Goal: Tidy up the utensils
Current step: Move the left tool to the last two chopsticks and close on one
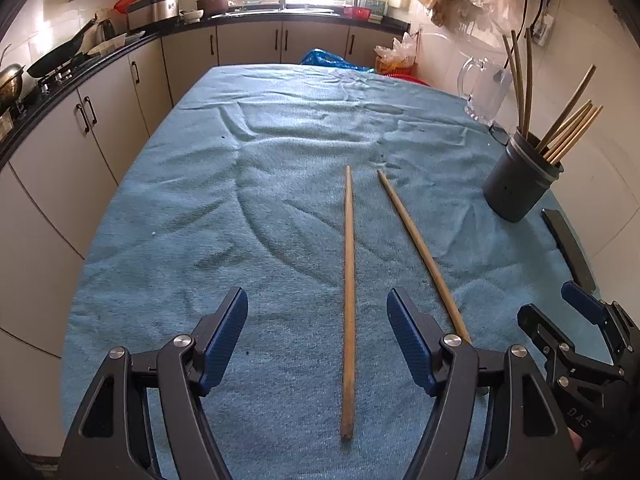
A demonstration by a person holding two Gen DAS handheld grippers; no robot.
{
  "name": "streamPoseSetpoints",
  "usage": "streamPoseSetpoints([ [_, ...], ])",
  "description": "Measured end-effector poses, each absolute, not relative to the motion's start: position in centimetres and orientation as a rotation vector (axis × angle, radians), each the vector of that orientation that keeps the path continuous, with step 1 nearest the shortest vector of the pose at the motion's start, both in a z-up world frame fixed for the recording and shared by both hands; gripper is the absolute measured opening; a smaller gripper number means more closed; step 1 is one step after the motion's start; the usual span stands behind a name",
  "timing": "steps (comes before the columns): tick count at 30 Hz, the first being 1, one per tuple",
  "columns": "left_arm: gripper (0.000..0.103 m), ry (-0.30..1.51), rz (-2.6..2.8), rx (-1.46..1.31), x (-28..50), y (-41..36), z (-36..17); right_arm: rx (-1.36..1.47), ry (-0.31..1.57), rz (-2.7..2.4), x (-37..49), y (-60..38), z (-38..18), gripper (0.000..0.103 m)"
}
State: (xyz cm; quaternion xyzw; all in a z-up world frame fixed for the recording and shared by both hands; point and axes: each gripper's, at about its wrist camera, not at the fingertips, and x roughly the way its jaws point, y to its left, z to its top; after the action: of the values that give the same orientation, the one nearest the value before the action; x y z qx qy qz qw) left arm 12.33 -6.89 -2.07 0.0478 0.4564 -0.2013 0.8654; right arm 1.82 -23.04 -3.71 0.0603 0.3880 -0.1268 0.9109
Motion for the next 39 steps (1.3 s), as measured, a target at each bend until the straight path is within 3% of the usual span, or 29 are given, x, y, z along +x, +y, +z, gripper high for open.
streamPoseSetpoints([
  [19,0.069,1.079,-0.407,0.206,19.3,-13.2,-4.2,0.194,0.796,-0.272,1.3,-25.3,-3.9,0.085],
  [23,0.041,1.128,-0.399,0.198,20.5,-13.4,-5.2,0.205,0.799,-0.254,1.3,-25.5,-3.9,0.083],
  [27,0.028,1.104,-0.377,0.218,20.3,-13.0,-5.4,0.222,0.797,-0.236,1.5,-26.0,-3.6,0.08],
  [32,0.019,1.112,-0.332,0.176,20.3,-10.5,-5.3,0.253,0.81,-0.175,2.7,-25.9,-2.8,0.073],
  [39,0.019,1.132,-0.308,0.103,19.8,-7.0,-5.1,0.272,0.915,-0.011,7.3,-24.0,-3.1,0.052],
])
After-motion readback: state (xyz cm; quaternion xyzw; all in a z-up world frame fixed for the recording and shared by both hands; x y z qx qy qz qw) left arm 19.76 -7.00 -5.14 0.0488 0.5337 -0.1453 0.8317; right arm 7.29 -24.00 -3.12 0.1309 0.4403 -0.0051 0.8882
